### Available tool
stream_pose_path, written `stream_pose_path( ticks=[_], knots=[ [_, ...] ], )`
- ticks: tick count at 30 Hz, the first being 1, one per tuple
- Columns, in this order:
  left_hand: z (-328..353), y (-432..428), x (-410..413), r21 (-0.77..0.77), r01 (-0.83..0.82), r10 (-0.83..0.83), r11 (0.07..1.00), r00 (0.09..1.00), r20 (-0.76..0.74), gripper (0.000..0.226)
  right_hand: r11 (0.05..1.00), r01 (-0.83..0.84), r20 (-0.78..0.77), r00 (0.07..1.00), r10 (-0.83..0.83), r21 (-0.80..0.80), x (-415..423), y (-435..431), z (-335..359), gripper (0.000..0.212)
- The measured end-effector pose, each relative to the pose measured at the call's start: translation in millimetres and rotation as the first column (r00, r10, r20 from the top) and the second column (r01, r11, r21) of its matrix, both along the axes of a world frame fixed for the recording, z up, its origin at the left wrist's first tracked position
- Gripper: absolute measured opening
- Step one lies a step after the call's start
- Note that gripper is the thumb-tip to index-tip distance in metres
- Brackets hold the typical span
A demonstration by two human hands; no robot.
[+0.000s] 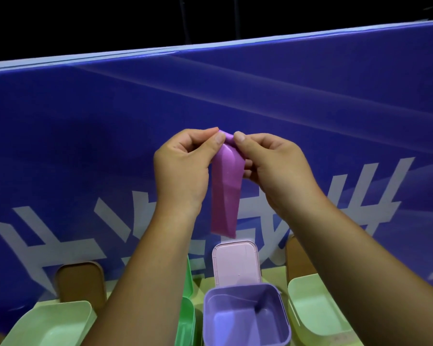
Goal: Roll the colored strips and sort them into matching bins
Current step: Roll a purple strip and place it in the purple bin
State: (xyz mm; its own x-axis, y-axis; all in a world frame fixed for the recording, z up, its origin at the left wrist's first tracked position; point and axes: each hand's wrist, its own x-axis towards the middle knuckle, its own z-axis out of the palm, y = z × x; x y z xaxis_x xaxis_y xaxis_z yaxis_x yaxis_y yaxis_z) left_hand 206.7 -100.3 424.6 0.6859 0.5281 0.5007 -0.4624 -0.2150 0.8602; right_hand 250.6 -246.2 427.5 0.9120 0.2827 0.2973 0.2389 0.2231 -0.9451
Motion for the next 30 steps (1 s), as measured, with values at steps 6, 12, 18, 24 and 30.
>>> stream_pose_path(
  ticks=[6, 12, 18, 24, 30],
  knots=[
    [-1.6, 5.8, 3.0, -0.063, 0.086, -0.089, 0.994, 0.995, -0.047, 0.017, 0.997, 0.071, 0.05, 0.996, -0.07, -0.033, 4.3, 3.1, 1.1, 0.015],
    [-2.8, 10.5, 5.3, -0.109, 0.183, -0.198, 0.977, 0.97, -0.144, 0.022, 0.994, 0.109, 0.084, 0.991, -0.106, -0.029, 6.4, 5.2, -0.2, 0.012],
    [-5.8, 8.9, 9.7, -0.11, 0.191, -0.208, 0.976, 0.961, -0.184, 0.03, 0.988, 0.135, 0.138, 0.983, -0.124, -0.078, 15.1, 7.8, -6.8, 0.012],
    [-5.9, 9.8, 15.9, -0.099, 0.16, -0.175, 0.982, 0.971, -0.163, 0.019, 0.988, 0.131, 0.137, 0.983, -0.12, -0.077, 16.7, 6.7, -9.0, 0.016],
    [-4.4, 11.2, 16.9, -0.067, 0.16, -0.168, 0.985, 0.975, -0.146, 0.017, 0.991, 0.106, 0.122, 0.988, -0.096, -0.083, 19.1, 6.6, -10.2, 0.017]
  ],
)
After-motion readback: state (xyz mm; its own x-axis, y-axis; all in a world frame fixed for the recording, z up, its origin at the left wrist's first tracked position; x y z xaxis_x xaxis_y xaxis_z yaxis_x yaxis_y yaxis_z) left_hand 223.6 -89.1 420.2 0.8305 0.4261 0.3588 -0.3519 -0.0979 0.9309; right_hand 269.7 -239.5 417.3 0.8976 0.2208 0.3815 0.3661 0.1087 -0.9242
